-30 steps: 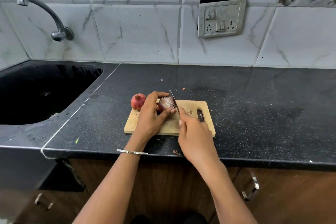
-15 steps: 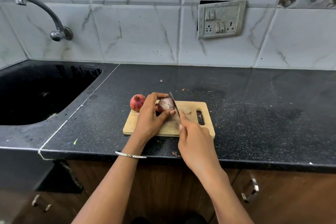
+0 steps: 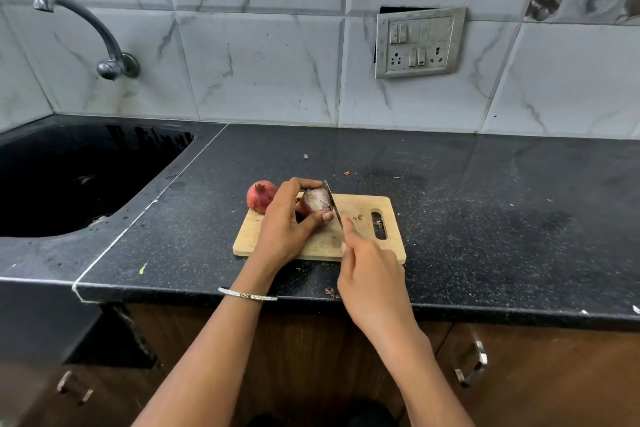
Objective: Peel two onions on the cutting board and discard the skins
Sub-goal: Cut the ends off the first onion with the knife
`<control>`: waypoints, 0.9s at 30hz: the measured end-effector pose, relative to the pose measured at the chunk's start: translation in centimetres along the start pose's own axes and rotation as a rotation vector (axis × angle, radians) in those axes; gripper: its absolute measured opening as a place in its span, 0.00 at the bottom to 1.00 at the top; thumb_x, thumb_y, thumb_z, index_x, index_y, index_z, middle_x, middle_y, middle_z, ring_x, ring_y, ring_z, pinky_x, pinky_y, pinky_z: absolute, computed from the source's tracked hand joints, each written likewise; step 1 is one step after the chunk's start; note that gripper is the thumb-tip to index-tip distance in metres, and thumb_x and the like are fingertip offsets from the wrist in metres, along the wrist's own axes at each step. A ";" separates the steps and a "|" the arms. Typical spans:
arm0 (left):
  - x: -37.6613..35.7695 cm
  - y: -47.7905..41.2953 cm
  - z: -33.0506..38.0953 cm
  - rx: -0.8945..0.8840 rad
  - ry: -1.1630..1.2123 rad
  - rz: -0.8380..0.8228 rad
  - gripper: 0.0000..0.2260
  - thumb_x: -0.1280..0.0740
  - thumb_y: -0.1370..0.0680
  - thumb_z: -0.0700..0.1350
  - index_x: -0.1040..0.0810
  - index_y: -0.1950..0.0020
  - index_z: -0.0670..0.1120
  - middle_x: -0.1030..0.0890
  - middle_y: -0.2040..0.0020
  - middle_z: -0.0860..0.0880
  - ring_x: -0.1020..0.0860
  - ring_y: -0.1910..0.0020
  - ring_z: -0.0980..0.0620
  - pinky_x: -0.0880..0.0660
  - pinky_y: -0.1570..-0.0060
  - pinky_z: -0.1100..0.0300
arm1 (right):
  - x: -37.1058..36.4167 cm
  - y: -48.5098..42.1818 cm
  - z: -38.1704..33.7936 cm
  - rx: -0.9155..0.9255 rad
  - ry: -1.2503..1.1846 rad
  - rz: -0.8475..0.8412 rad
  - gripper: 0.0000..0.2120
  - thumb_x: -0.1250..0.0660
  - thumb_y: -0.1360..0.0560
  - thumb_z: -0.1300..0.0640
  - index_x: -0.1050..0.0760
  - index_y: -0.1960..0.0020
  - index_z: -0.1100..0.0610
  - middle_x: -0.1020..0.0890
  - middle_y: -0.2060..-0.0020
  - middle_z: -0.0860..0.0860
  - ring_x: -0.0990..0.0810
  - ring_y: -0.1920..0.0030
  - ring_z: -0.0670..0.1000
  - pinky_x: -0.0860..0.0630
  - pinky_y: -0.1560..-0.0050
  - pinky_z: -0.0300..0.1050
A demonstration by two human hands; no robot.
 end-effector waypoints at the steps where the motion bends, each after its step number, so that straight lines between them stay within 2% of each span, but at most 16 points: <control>1: 0.0 0.0 0.0 0.002 0.001 -0.004 0.21 0.23 0.27 0.51 0.24 0.37 0.53 0.20 0.41 0.55 0.21 0.42 0.53 0.23 0.41 0.47 | 0.0 -0.4 0.1 -0.010 -0.008 -0.003 0.24 0.48 0.14 0.53 0.41 0.19 0.45 0.17 0.43 0.54 0.21 0.43 0.58 0.27 0.50 0.51; 3: 0.0 0.1 0.1 0.004 0.001 -0.001 0.20 0.23 0.27 0.48 0.24 0.37 0.52 0.20 0.41 0.54 0.21 0.42 0.52 0.22 0.41 0.47 | -0.3 -2.3 -0.4 -0.022 0.017 -0.022 0.24 0.47 0.14 0.54 0.41 0.19 0.47 0.19 0.40 0.55 0.23 0.40 0.60 0.28 0.47 0.52; 7: 0.3 0.1 0.1 0.008 -0.028 0.040 0.19 0.22 0.26 0.44 0.23 0.37 0.51 0.20 0.41 0.54 0.22 0.41 0.55 0.23 0.41 0.48 | -0.8 -5.0 -1.7 -0.003 0.058 -0.026 0.25 0.47 0.15 0.56 0.41 0.19 0.48 0.18 0.40 0.56 0.24 0.39 0.61 0.32 0.51 0.52; 10: 0.1 0.0 0.0 0.014 -0.026 0.029 0.20 0.22 0.26 0.46 0.24 0.37 0.51 0.21 0.41 0.54 0.21 0.41 0.53 0.23 0.41 0.47 | -0.5 -3.3 -1.0 0.010 0.060 -0.019 0.25 0.47 0.14 0.56 0.42 0.19 0.47 0.18 0.41 0.55 0.23 0.41 0.60 0.28 0.48 0.52; 14: 0.2 0.0 -0.2 0.042 -0.022 0.023 0.20 0.23 0.26 0.50 0.24 0.37 0.53 0.21 0.41 0.56 0.21 0.42 0.53 0.23 0.40 0.46 | -0.3 -0.4 -0.1 0.015 0.020 0.017 0.24 0.47 0.14 0.53 0.43 0.19 0.45 0.17 0.44 0.53 0.20 0.45 0.57 0.25 0.51 0.52; 17: 0.4 0.2 -0.2 0.059 0.000 0.018 0.21 0.23 0.27 0.51 0.24 0.37 0.51 0.21 0.40 0.55 0.21 0.41 0.53 0.23 0.40 0.44 | -0.6 -2.4 -0.6 0.003 0.053 -0.020 0.24 0.47 0.14 0.54 0.43 0.19 0.45 0.19 0.39 0.54 0.23 0.40 0.59 0.30 0.51 0.50; 21: 0.9 0.4 0.1 0.068 0.001 0.038 0.23 0.24 0.29 0.55 0.25 0.38 0.49 0.21 0.41 0.54 0.22 0.40 0.53 0.22 0.41 0.43 | -1.0 -4.7 -1.9 0.019 0.066 -0.039 0.25 0.46 0.15 0.56 0.42 0.19 0.45 0.19 0.39 0.55 0.24 0.38 0.61 0.31 0.50 0.52; 24: 0.7 0.3 0.6 0.063 -0.008 0.015 0.21 0.22 0.27 0.53 0.25 0.39 0.50 0.21 0.40 0.52 0.23 0.40 0.53 0.22 0.41 0.48 | -0.6 -3.4 -1.4 0.027 0.104 -0.035 0.26 0.45 0.15 0.56 0.44 0.18 0.45 0.19 0.39 0.55 0.23 0.39 0.61 0.28 0.47 0.53; 27: 0.6 0.3 0.8 0.044 -0.036 -0.001 0.19 0.22 0.26 0.47 0.25 0.38 0.48 0.22 0.41 0.52 0.23 0.41 0.54 0.23 0.41 0.53 | -0.3 -0.6 -0.4 0.031 0.110 -0.006 0.27 0.45 0.15 0.55 0.46 0.18 0.43 0.18 0.45 0.55 0.21 0.45 0.60 0.24 0.50 0.54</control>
Point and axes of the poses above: each hand's wrist, its own y-axis away from the middle knuckle, its own x-axis out of the back of the hand, z = x × y, the point moved 8 cm from there along -y, towards the middle knuckle
